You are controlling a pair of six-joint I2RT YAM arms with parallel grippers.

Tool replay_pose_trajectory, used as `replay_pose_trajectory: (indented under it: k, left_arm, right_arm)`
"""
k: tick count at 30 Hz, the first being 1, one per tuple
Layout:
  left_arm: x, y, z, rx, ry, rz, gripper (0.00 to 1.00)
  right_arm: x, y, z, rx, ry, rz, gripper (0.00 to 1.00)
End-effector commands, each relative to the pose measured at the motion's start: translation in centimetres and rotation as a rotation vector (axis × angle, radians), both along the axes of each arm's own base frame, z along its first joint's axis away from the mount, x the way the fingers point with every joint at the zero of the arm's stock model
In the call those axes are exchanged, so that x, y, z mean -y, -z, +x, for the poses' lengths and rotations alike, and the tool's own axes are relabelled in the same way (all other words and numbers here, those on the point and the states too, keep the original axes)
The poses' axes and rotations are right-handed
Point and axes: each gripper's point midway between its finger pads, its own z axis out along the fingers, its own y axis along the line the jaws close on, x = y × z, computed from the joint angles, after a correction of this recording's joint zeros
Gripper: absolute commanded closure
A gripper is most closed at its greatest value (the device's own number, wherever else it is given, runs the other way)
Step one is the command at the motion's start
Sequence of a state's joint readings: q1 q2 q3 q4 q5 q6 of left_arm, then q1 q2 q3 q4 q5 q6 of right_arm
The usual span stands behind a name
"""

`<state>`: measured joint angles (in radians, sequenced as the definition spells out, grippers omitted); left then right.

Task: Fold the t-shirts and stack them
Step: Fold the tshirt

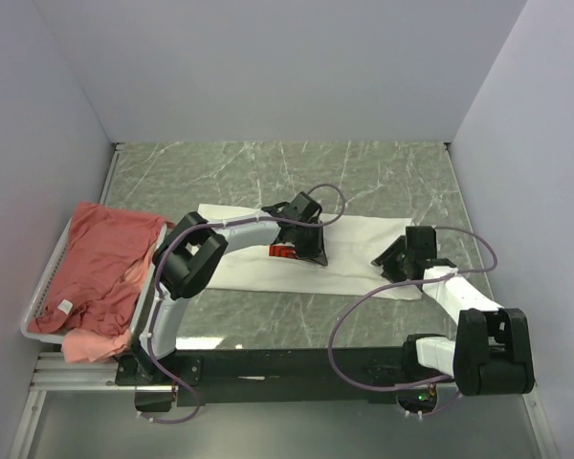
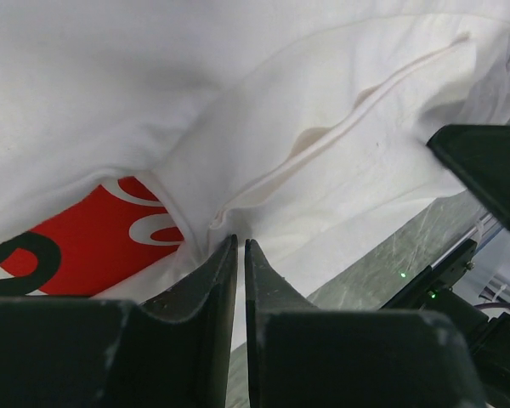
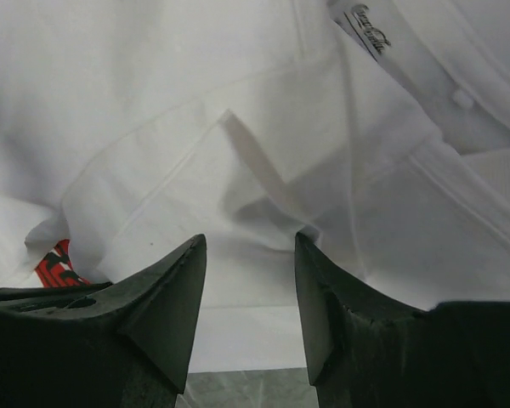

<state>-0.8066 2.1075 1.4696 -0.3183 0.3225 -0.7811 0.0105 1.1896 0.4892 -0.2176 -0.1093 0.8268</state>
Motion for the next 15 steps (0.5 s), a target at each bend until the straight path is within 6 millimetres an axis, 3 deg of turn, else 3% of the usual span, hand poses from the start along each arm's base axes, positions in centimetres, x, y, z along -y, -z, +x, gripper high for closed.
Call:
replay_pose_trajectory:
  k: [1,8,12,15]
  left_arm:
    - [-0.3,-0.1,0.7,0.018,-0.028,0.001,0.86]
    - [-0.4,-0.2,0.8,0.017,-0.029,-0.002,0.85]
    - [0.2,-3.2,1.7,0.060,-0.008,-0.064,0.82]
    - [-0.3,-6.6,3.1,0.106,-0.018,-0.107,0.78]
  right_arm:
    - [0.5,0.4,-0.5,0.023,0.089,0.016,0.46]
    - [2.0,1.3,-1.2,-0.006,0.150,-0.007,0.46]
    - [2.4,1.0,-0.6,-0.018,0.158,-0.023,0.46]
    - [2.9,0.7,-0.4,-0.019,0.168,-0.040,0.46]
